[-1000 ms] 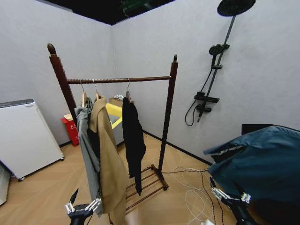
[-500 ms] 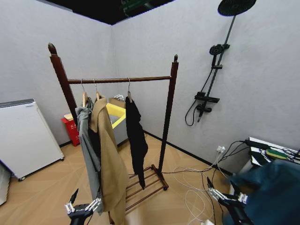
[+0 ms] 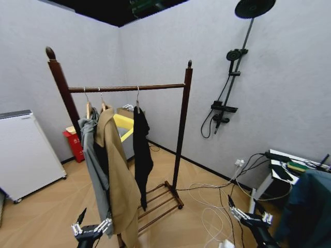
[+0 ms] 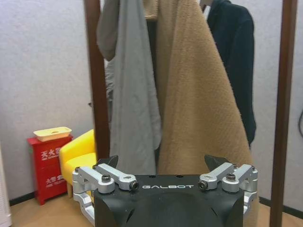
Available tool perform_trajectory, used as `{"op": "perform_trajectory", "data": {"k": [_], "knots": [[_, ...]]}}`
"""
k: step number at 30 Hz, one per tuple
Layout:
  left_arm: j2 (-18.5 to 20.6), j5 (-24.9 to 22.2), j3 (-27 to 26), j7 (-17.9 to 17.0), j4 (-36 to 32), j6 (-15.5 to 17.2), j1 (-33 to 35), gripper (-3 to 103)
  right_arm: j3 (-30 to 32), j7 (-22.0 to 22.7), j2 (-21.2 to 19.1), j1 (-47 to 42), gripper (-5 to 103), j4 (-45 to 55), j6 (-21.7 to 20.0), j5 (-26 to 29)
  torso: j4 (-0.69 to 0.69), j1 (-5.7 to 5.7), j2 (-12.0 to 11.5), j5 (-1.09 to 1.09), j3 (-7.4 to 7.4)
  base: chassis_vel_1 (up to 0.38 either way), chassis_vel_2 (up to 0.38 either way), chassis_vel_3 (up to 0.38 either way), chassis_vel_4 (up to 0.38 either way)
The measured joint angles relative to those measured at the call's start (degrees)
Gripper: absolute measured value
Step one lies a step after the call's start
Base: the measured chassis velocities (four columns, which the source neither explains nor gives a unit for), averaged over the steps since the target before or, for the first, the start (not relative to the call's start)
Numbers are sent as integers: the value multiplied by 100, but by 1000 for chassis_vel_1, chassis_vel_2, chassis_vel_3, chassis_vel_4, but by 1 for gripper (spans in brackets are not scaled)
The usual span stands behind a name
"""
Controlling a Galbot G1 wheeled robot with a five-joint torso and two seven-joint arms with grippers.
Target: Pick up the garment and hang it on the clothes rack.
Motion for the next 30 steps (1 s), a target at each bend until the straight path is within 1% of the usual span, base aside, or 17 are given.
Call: {"op": "perform_trajectory", "data": {"k": [10, 30], "knots": [[0, 0, 0, 0, 0, 0, 0, 100, -2, 1, -2, 5, 100, -3, -6, 5, -1, 0, 0, 0, 0, -80, -87, -82, -93], [0, 0, 0, 1, 0, 0, 0, 100, -3, 4, -3, 6, 100, -4, -9, 8, -2, -1, 0, 0, 0, -123, -117, -121, -118]]}}
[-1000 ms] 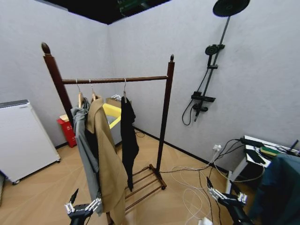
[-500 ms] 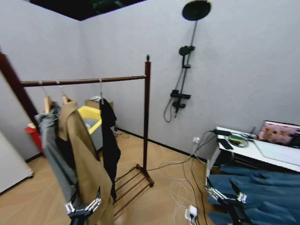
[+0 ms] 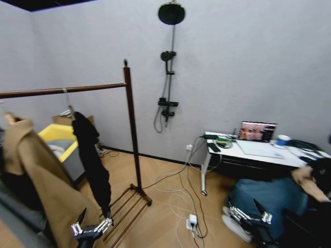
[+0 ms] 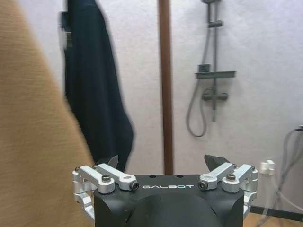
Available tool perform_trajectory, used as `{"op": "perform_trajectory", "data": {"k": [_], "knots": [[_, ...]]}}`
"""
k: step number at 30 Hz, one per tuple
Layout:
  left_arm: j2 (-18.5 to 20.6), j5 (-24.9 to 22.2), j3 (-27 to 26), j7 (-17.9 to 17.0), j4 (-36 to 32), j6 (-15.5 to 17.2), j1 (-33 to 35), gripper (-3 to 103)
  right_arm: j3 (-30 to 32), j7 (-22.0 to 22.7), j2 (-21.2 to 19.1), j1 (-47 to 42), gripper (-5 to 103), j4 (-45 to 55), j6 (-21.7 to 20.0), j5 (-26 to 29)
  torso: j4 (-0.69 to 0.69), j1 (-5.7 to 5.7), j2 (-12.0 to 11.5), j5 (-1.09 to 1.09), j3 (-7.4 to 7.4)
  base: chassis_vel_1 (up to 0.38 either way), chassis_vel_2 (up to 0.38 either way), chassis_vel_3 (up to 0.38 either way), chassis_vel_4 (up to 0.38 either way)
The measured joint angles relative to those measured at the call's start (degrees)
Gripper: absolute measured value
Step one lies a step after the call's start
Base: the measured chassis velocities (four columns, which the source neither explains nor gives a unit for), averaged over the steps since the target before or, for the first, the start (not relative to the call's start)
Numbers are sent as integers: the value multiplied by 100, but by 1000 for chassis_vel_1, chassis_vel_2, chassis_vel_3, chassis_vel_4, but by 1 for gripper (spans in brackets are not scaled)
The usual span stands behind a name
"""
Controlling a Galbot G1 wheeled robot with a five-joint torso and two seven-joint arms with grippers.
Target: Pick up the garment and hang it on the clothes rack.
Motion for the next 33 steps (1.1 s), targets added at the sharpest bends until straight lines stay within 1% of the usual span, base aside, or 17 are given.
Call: {"op": "perform_trajectory", "data": {"k": [5, 12, 18, 27, 33], "knots": [[0, 0, 0, 0, 0, 0, 0, 100, 0, 0, 0, 0, 100, 0, 0, 0, 2, 0, 0, 0, 0, -128, -123, -125, -115], [0, 0, 0, 1, 0, 0, 0, 100, 0, 0, 0, -1, 100, 0, 0, 0, -1, 0, 0, 0, 0, -100, -108, -117, -90], [0, 0, 0, 1, 0, 0, 0, 100, 0, 0, -1, 0, 100, 0, 0, 0, 3, 1, -1, 0, 0, -14, -31, -15, -6], [0, 0, 0, 0, 0, 0, 0, 100, 0, 0, -1, 0, 100, 0, 0, 0, 1, 2, -1, -1, 0, 115, -109, -103, 107], [0, 0, 1, 0, 0, 0, 0, 100, -1, 0, -1, 0, 100, 0, 0, 1, 1, 1, -1, 1, 1, 227, -221, -206, 225]]}}
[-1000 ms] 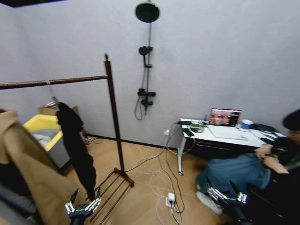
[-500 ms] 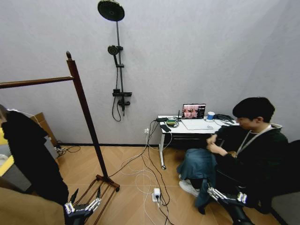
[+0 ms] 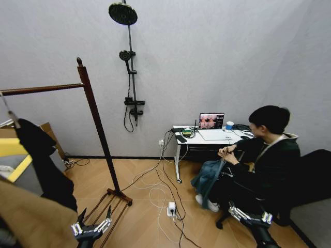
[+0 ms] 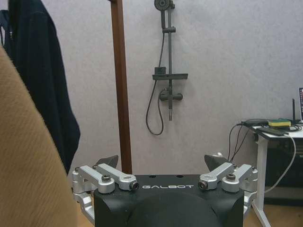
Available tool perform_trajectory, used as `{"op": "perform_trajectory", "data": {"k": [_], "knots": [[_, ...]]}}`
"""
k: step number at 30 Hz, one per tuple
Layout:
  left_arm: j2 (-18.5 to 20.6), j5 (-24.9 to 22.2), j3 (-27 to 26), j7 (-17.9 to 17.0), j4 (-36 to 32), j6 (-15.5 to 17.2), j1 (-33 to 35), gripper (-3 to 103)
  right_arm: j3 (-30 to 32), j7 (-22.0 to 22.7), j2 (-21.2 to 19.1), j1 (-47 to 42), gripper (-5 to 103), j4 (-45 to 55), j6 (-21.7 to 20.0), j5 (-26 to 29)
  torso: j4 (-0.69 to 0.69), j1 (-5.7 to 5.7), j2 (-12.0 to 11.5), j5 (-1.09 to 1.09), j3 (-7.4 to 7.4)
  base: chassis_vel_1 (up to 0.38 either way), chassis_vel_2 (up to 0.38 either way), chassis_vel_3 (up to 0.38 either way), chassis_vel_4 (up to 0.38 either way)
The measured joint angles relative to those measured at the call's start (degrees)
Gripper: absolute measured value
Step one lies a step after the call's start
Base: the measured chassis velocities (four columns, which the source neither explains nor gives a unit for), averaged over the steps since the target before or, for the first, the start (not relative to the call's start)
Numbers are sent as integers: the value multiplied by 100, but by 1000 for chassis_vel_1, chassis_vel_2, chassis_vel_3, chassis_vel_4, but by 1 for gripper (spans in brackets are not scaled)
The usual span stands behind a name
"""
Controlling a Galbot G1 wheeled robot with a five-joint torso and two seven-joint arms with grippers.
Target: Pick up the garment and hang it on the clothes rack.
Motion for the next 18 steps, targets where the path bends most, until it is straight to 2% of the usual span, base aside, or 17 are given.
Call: {"op": "perform_trajectory", "data": {"k": [7, 10, 11, 18], "knots": [[0, 0, -3, -3, 0, 0, 1, 100, 0, 0, 0, -1, 100, 0, 0, 0, 2, -9, 5, -1, -3, 212, -225, -238, 215], [0, 0, -2, -4, 0, 0, 1, 100, 0, 0, 0, -1, 100, 0, 0, 0, -1, -8, 5, -4, -3, 15, -19, -129, 46], [0, 0, 0, -1, 0, 0, 0, 100, 0, 0, 0, -2, 100, -1, 0, 0, -4, -8, 4, 1, -3, -74, -31, -26, -20], [0, 0, -1, -1, 0, 0, -1, 100, 0, -1, 0, 2, 100, -1, 0, 0, 1, 6, -2, -1, 2, -86, -19, 8, -57]]}}
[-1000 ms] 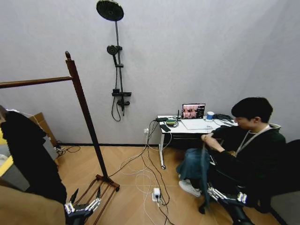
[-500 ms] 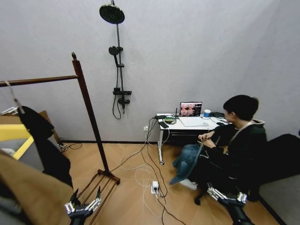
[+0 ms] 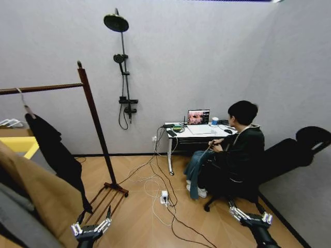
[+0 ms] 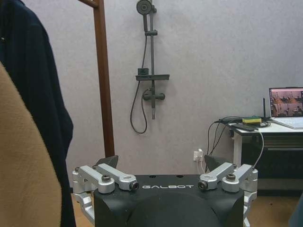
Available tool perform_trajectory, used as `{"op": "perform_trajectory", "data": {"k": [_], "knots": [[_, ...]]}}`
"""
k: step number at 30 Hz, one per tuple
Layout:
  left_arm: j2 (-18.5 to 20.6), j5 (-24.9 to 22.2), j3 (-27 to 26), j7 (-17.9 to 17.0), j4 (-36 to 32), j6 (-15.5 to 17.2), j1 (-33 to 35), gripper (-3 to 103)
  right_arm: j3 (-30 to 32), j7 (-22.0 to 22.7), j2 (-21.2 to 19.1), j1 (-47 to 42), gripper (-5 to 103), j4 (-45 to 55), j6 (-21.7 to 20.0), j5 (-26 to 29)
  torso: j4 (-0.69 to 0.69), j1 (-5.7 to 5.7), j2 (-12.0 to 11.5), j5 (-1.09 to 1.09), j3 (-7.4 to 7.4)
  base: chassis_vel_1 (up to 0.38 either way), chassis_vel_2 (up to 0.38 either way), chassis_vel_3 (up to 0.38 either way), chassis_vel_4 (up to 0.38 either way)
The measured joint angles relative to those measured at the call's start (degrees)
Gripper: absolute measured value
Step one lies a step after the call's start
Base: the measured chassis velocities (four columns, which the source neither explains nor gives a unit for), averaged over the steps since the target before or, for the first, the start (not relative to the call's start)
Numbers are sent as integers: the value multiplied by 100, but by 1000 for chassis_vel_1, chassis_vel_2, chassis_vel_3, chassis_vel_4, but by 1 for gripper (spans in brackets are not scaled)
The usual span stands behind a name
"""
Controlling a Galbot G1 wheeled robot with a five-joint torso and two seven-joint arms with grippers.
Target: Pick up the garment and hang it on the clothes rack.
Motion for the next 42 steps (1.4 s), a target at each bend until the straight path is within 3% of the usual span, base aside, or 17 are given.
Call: {"op": "perform_trajectory", "data": {"k": [18, 29, 42], "knots": [[0, 0, 0, 0, 0, 0, 0, 100, 0, 0, 0, -1, 100, 0, 0, 0, -1, -5, 2, 1, -2, 3, -77, -27, 68], [0, 0, 0, 2, 0, 0, 1, 100, 1, 0, 0, -3, 100, 0, 1, 1, -3, -14, 7, 1, -5, 159, -164, -134, 162], [0, 0, 0, 1, 0, 0, -1, 100, 1, 0, 0, 0, 100, 0, 1, 1, 0, -1, 0, 3, -1, 140, 109, -146, -103]]}}
